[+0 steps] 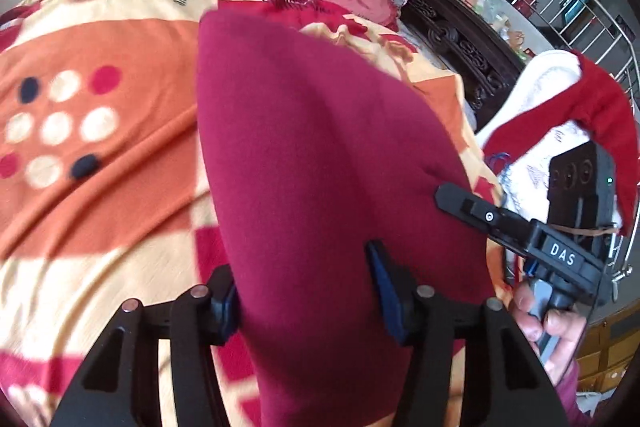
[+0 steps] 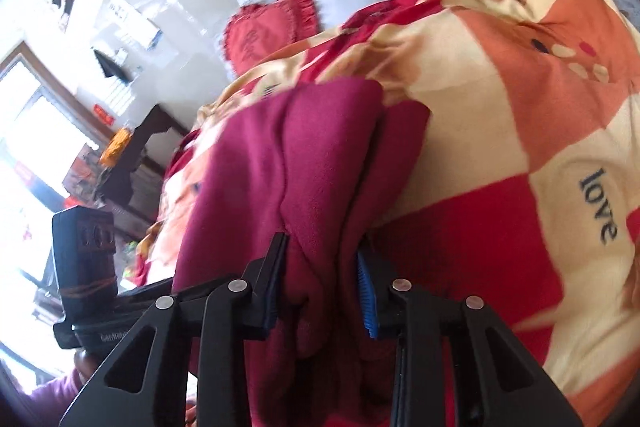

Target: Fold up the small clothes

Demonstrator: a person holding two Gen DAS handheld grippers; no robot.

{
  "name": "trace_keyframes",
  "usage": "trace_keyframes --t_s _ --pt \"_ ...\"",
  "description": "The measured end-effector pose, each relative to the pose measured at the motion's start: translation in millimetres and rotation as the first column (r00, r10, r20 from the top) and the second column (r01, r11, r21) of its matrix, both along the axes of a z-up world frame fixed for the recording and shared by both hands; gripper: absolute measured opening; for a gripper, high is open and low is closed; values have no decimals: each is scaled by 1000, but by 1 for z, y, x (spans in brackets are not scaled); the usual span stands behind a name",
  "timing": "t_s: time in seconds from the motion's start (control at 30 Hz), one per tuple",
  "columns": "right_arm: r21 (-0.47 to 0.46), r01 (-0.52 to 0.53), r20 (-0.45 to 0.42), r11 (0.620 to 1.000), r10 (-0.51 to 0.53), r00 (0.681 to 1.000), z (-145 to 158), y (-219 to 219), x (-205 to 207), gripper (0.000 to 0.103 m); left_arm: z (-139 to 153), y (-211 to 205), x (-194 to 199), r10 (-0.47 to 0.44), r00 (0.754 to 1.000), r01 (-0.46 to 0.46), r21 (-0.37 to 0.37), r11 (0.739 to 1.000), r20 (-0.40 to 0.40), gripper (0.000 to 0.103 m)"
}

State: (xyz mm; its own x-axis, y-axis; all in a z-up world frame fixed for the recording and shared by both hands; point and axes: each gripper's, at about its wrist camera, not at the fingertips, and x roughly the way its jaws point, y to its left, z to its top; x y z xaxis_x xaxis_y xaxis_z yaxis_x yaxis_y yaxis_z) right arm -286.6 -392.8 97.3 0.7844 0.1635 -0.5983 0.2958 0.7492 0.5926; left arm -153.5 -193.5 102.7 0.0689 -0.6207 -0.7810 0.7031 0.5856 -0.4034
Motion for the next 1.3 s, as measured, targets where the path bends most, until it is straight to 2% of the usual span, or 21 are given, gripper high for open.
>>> trace_keyframes --t_s 0.1,0.2,0.27,0.3,0.33,0.4,0.5,0.6,0.7,0.77,0.83,0.87,0.93,1.0,1.07,1.1,1.2,1.3 --pt "27 -63 -12 998 63 998 6 34 -11 15 12 36 -21 -9 1000 9 39 999 10 59" --pt "42 -107 -21 993 108 994 -5 66 -17 18 1 66 -40 25 999 -28 109 994 26 60" --pt "54 -126 -85 991 131 988 -26 85 -13 21 -20 73 -49 37 999 -43 187 981 35 61" --pt "51 -138 -145 989 144 979 -37 92 -10 23 -30 77 -52 46 999 -51 203 978 28 66" --pt "33 -130 -171 991 134 976 -42 96 -12 25 -35 82 -54 64 997 -70 197 978 36 68" --pt "40 -118 -155 992 123 980 -37 95 -17 27 -32 89 -59 89 992 -105 182 978 92 78" --pt "-41 -84 -128 996 78 989 -10 93 -23 27 -20 96 -64 117 976 -147 164 975 182 82" --pt "-106 -52 -98 993 42 994 11 92 -20 27 -14 100 -64 145 965 -180 148 973 220 86" --pt "-97 -77 -122 992 65 990 7 92 5 27 -17 98 -66 146 962 -188 171 967 231 86" --pt "-106 -111 -183 988 90 979 -7 99 26 26 -18 97 -69 144 960 -189 175 966 242 86" --pt "-142 -102 -223 985 69 972 -17 100 35 6 -15 97 -71 145 953 -194 173 966 265 86" --pt "-151 -100 -217 984 65 974 -18 102 36 0 -15 96 -72 144 952 -195 173 966 272 86" --pt "-162 -87 -175 983 58 983 -12 100 30 0 -15 97 -73 140 950 -193 173 966 278 86" --pt "-213 -65 -154 975 33 988 -3 99 23 0 -17 96 -74 138 952 -188 165 968 274 88" --pt "-305 -55 -169 951 3 986 1 101 20 0 -19 95 -74 139 953 -185 156 970 270 89" --pt "-341 -58 -204 938 -13 979 -7 103 23 0 -20 94 -75 138 953 -184 156 970 268 89" --pt "-366 -76 -261 927 -24 965 -28 108 27 0 -23 92 -77 130 956 -176 161 971 262 89" --pt "-310 -46 -230 950 -28 973 -22 100 17 0 -25 93 -78 130 957 -178 172 969 260 89"
